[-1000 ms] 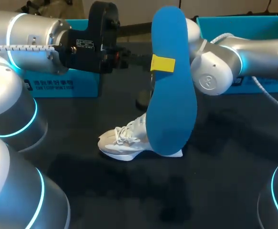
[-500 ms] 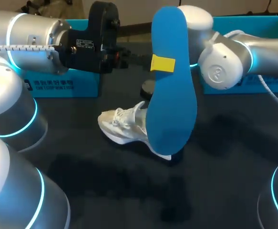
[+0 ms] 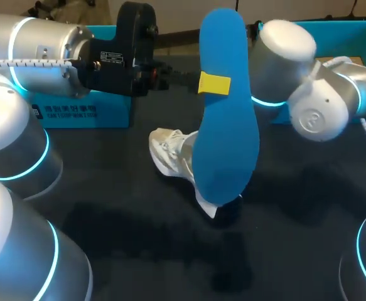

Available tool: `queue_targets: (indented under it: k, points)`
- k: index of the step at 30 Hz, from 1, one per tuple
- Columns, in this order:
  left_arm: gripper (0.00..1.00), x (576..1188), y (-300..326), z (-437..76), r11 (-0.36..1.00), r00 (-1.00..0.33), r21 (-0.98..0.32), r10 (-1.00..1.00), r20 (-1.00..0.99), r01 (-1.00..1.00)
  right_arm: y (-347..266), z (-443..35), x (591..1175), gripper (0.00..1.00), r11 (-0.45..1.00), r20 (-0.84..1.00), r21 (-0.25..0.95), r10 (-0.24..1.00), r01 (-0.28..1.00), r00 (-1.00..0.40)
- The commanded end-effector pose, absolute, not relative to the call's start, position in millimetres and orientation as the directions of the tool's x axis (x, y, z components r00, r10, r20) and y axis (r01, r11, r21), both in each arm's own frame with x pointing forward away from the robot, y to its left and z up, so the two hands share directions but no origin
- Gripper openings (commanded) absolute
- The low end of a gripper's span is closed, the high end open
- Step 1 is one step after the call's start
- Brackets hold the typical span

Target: Take the shoe out of the shoebox, open the shoe tongue, remove and reinsert the insole, then place the shoe into the shoebox

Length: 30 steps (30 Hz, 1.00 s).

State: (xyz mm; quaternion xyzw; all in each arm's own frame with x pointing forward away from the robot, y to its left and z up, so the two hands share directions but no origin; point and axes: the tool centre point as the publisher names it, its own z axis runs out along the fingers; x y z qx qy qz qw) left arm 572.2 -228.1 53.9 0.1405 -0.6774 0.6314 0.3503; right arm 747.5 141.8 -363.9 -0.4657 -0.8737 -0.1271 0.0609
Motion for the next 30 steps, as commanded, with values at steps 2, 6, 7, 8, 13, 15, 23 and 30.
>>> queue_targets:
  k: [2,6,7,8,13,15,23,30]
  points:
    - [0.00,572,-229,53,0.162,-0.715,-0.757,0.252,0.652,-0.633,136,-359,736,0.00,0.416,0.222,0.278,0.849,0.866,-0.479]
    - [0.00,572,-229,53,0.162,-0.715,-0.757,0.252,0.652,-0.633,137,-360,738,0.00,0.411,0.220,0.329,0.843,0.851,-0.492]
    - [0.00,572,-229,53,0.162,-0.715,-0.757,0.252,0.652,-0.633,137,-360,738,0.00,0.411,0.220,0.329,0.843,0.851,-0.492]
    - [0.00,572,-229,53,0.162,-0.715,-0.757,0.252,0.652,-0.633,137,-360,738,0.00,0.411,0.220,0.329,0.843,0.851,-0.492]
    - [0.00,572,-229,53,0.162,-0.715,-0.757,0.252,0.652,-0.633,137,-360,738,0.00,0.411,0.220,0.329,0.843,0.851,-0.492]
    - [0.00,572,-229,53,0.162,-0.715,-0.757,0.252,0.652,-0.633,137,-360,738,0.00,0.411,0.220,0.329,0.843,0.851,-0.492]
    - [0.00,572,-229,53,0.162,-0.715,-0.757,0.252,0.652,-0.633,136,-365,737,0.00,0.237,0.303,0.305,0.894,0.923,-0.330]
    - [0.00,572,-229,53,0.162,-0.715,-0.757,0.252,0.652,-0.633,137,-369,739,0.00,0.091,0.342,0.274,0.921,0.957,-0.186]
